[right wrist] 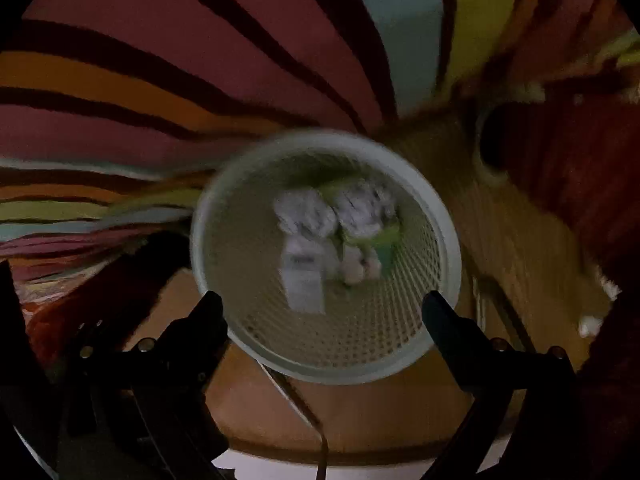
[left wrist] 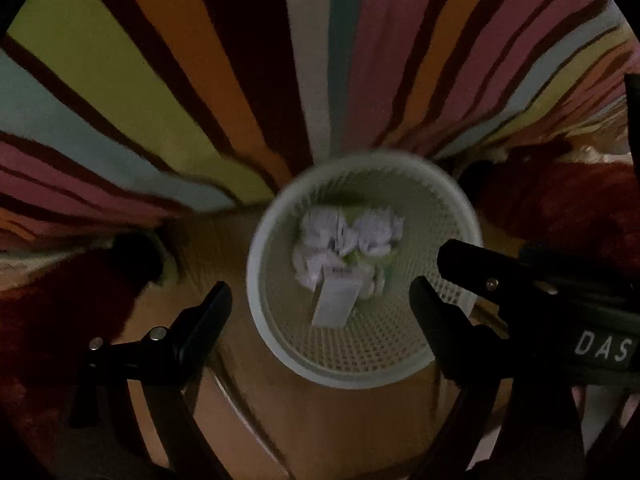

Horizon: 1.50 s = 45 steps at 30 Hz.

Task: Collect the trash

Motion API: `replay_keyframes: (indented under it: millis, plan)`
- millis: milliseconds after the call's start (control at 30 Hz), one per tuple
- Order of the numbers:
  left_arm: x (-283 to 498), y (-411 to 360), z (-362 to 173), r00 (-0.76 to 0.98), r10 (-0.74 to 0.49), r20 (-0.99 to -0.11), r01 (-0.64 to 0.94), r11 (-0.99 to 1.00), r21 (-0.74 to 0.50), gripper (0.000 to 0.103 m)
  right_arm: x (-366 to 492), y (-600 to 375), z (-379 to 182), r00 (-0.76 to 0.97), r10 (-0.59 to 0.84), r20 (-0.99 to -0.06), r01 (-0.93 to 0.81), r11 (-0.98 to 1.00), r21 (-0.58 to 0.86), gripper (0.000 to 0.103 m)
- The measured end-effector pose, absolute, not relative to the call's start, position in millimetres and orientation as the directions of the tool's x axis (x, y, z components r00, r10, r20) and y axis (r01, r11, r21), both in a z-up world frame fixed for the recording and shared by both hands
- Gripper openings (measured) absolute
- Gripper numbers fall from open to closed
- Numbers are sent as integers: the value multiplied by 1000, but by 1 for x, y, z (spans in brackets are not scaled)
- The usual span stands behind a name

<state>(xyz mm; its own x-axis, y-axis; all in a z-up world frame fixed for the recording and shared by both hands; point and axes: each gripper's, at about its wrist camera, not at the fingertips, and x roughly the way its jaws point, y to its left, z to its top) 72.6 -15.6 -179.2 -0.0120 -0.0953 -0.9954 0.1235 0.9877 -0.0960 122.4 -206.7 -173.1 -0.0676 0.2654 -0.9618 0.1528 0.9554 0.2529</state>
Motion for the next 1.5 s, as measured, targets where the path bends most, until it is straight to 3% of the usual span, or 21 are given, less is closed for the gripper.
replay_keyframes:
  millis: [267,500,867,1500]
  plan:
    - [68,-3,-104,233,-89,-968,152,987,-54,88,103,-198,-82,248,223,-943,-46,975,219,95]
    - [51,8,-61,366,-123,-923,138,987,-77,88,81,-204,-39,407,201,-891,-95,979,178,95]
    - [27,2,-26,491,-91,-866,121,992,-35,88,79,-223,-16,480,169,-861,-50,985,166,95]
    - [14,-1,-3,564,-83,-821,122,992,-16,88,78,-222,-10,507,136,-851,-52,990,127,95]
